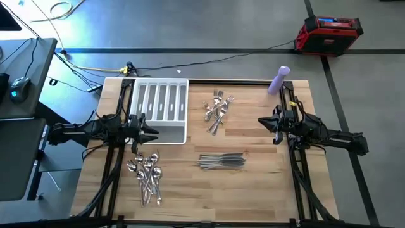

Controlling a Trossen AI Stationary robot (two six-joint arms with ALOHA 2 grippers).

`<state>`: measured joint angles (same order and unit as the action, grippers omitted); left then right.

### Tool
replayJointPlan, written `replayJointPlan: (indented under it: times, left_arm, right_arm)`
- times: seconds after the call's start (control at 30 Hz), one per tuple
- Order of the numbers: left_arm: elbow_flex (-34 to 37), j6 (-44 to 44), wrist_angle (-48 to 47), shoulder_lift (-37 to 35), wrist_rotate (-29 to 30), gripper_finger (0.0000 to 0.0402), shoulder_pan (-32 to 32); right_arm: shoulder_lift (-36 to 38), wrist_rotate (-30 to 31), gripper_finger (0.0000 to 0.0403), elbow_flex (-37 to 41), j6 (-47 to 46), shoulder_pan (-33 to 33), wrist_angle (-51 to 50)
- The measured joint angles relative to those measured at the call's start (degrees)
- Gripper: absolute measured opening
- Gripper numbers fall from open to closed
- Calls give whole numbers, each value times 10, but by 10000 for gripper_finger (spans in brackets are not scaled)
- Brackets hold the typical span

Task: Sort silverware

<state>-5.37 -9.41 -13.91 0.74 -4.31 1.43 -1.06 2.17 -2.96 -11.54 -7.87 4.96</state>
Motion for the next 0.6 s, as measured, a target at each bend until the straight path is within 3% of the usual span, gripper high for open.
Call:
replayJointPlan:
  times: [0.5, 0.6]
  left_arm:
    - [0, 0, 0, 0, 0, 97, 0]
    - [0, 0, 0, 0, 0, 97, 0]
  right_arm:
    - [0, 2, 2, 0, 0, 0, 0]
    - [0, 57, 2, 0, 1, -2, 0]
